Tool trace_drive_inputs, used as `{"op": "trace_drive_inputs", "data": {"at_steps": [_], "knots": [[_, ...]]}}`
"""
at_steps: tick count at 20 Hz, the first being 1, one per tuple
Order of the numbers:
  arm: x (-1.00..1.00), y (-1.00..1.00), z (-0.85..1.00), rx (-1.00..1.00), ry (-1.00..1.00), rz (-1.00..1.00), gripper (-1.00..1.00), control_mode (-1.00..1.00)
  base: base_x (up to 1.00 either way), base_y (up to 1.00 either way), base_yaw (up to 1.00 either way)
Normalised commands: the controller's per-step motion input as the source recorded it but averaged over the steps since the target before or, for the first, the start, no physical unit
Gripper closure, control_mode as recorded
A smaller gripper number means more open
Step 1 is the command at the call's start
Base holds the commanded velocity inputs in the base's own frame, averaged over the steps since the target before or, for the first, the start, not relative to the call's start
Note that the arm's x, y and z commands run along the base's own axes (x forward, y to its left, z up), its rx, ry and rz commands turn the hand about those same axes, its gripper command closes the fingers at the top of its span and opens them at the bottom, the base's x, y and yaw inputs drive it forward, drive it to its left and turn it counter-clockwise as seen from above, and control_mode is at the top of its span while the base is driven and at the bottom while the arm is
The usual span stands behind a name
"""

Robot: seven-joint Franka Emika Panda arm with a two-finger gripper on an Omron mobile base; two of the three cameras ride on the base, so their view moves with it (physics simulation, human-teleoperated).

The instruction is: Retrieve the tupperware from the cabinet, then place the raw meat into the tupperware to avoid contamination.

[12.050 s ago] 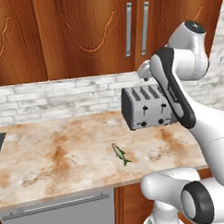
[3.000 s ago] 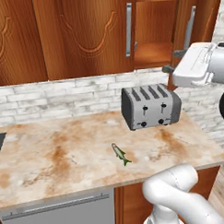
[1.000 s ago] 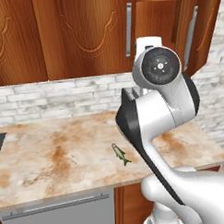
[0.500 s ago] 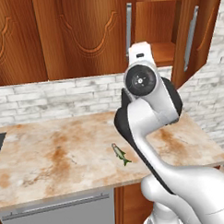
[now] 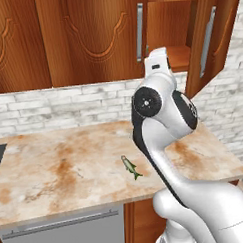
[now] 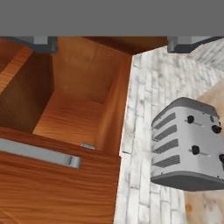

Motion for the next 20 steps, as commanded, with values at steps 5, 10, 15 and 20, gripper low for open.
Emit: {"op": "trace_drive_inputs", "data": {"at_steps": [5, 10, 15, 20], "knots": [[0.3, -0.35, -0.09, -0.08, -0.07, -0.15, -1.0, -1.0, 0.0, 0.0, 0.0], [0.29, -0.37, -0.01, -0.04, -0.07, -0.13, -1.0, -1.0, 0.0, 0.0, 0.0], [0.11, -0.39, 0.0, -0.01, -0.07, -0.13, -1.0, -1.0, 0.0, 0.0, 0.0], [-0.01, -0.48, 0.0, 0.0, -0.09, -0.12, -1.0, -1.0, 0.0, 0.0, 0.0]]}}
